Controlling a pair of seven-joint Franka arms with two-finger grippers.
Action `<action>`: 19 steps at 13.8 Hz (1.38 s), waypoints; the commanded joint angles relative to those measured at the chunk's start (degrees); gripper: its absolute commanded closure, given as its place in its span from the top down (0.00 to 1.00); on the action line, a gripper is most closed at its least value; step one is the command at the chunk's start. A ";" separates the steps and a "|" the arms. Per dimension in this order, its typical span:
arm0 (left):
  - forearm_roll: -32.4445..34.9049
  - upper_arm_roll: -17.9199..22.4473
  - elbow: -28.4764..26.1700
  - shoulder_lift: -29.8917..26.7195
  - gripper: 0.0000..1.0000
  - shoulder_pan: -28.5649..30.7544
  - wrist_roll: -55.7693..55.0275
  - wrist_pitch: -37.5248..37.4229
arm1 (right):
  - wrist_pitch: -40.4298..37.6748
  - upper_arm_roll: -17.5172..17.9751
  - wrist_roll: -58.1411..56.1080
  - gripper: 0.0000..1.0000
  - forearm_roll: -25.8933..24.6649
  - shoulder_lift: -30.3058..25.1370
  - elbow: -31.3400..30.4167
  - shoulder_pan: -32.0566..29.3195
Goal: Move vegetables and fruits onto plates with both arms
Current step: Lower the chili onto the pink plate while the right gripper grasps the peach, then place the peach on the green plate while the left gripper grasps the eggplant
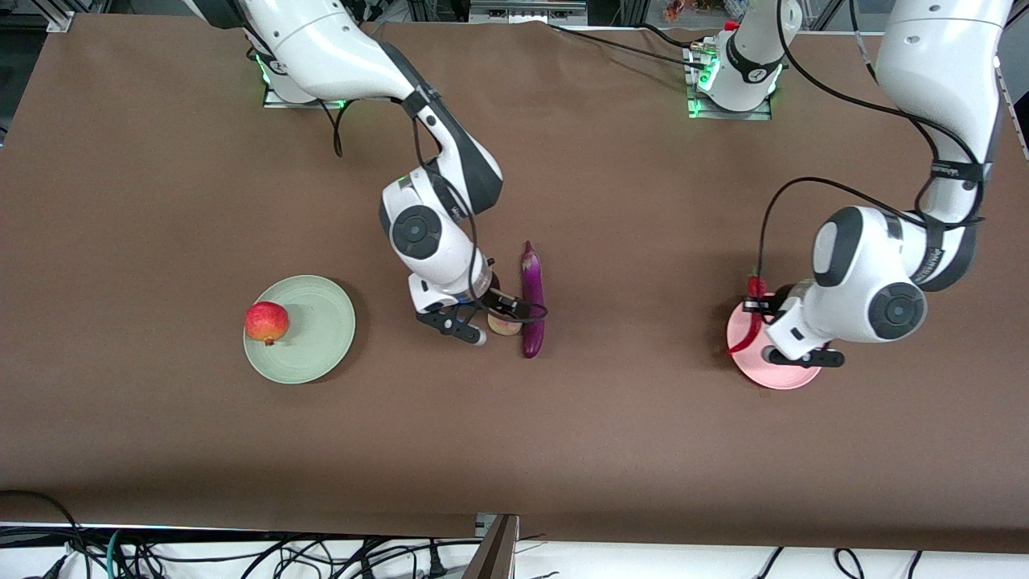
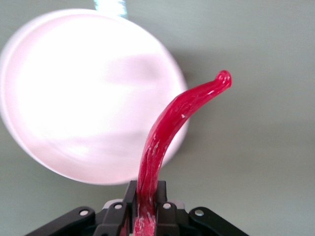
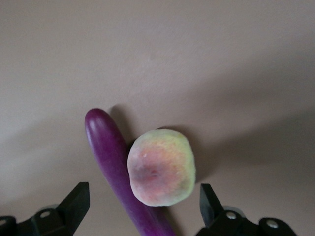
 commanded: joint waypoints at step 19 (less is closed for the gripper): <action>-13.79 -18.89 -0.64 -1.21 1.00 0.79 -14.00 9.13 | -28.37 -5.62 -32.03 0.17 -7.38 -10.17 -2.33 -15.00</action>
